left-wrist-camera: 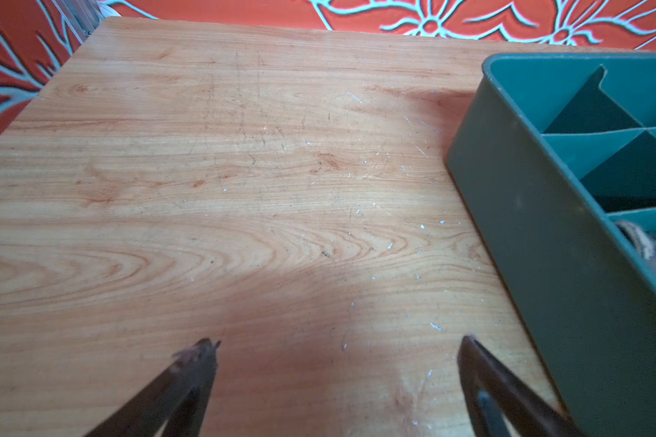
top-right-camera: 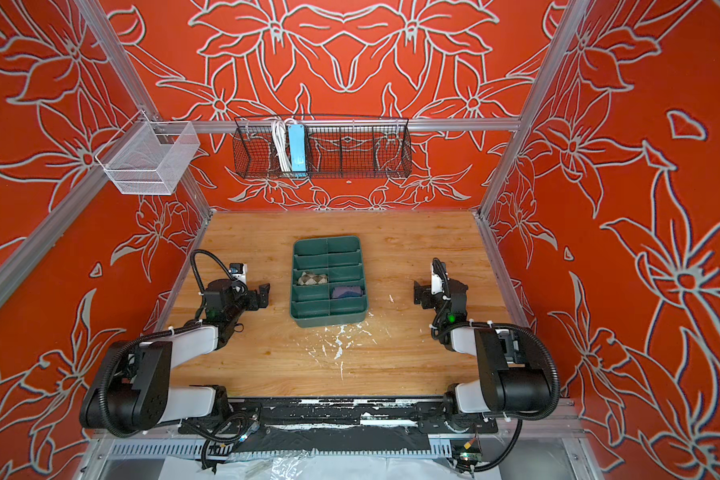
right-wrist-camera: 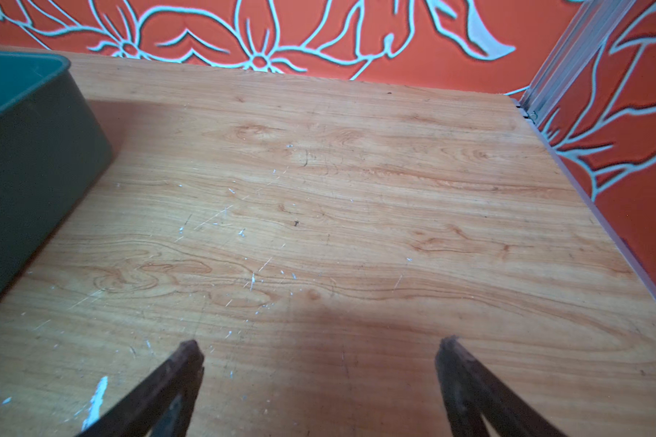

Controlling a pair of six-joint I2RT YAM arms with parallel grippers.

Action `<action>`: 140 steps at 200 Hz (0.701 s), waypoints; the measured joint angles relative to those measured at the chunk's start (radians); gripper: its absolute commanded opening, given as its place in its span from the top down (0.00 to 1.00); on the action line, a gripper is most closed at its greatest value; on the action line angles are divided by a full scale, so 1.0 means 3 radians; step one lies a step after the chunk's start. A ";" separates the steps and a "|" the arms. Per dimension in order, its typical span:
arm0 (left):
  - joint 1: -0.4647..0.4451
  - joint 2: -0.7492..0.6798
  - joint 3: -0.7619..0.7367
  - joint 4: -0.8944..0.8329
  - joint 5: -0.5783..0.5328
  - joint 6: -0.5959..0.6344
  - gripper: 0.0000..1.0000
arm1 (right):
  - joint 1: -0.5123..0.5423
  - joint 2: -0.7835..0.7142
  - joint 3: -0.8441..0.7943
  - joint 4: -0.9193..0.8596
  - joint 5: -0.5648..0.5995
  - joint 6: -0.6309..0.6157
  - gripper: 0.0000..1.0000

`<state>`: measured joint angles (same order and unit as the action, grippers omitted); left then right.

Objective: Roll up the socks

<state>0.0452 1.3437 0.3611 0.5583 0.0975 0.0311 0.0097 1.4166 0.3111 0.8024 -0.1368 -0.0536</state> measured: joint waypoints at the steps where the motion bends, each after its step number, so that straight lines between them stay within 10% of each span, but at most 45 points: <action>1: 0.0000 0.0000 -0.0001 0.0003 0.0005 0.0000 0.03 | 0.0000 0.0000 0.0000 0.0000 -0.0004 0.0000 0.02; 140: 0.0003 -0.0025 -0.0057 0.0045 0.0364 0.0136 0.03 | -0.0006 0.0000 0.0000 0.0010 -0.0081 -0.0001 0.02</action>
<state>0.0460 1.3361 0.3439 0.5716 0.2066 0.0719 0.0078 1.4166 0.3111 0.8055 -0.1612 -0.0540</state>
